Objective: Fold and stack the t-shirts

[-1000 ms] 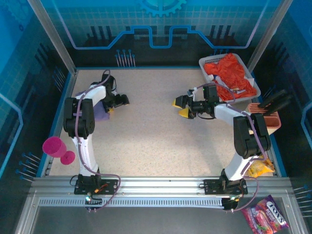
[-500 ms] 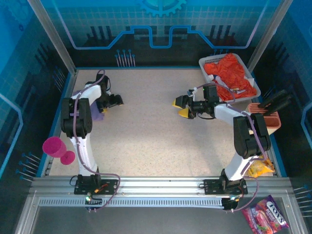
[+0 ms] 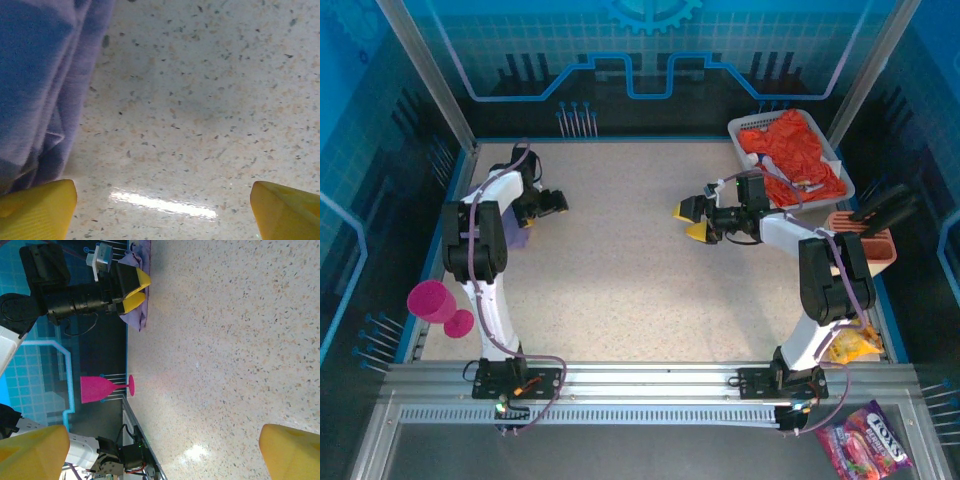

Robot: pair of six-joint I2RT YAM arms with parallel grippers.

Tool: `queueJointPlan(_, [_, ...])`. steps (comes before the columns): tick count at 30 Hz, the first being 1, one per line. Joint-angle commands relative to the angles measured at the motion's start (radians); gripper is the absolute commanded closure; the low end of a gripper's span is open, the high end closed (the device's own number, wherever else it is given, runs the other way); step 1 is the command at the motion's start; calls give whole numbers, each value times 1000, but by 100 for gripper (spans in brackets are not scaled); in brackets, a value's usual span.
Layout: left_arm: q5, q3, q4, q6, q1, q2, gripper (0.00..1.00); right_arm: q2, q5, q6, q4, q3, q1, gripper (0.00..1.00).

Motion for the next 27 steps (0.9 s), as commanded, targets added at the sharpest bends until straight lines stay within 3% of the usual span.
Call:
queueJointPlan(1, [82, -2, 10, -2, -17, -65, 9, -24, -6, -35, -50, 27, -1, 2])
queueJointPlan(5, [113, -1, 5, 28, -58, -92, 9, -27, 34, -99, -148, 88, -16, 1])
queueJointPlan(9, [121, -24, 27, 55, -96, -139, 8, -35, 164, -201, -307, 178, -35, 0])
queueJointPlan(16, [65, -221, 186, 81, -103, -299, 2, -70, 596, -405, -474, 273, -44, 0])
queueJointPlan(21, [-16, -405, 359, 116, -101, -434, 1, -147, 896, -508, -333, 150, -46, 0])
queueJointPlan(27, [-35, -578, 527, 126, -94, -522, 1, -252, 1051, -673, 66, -132, -49, 0])
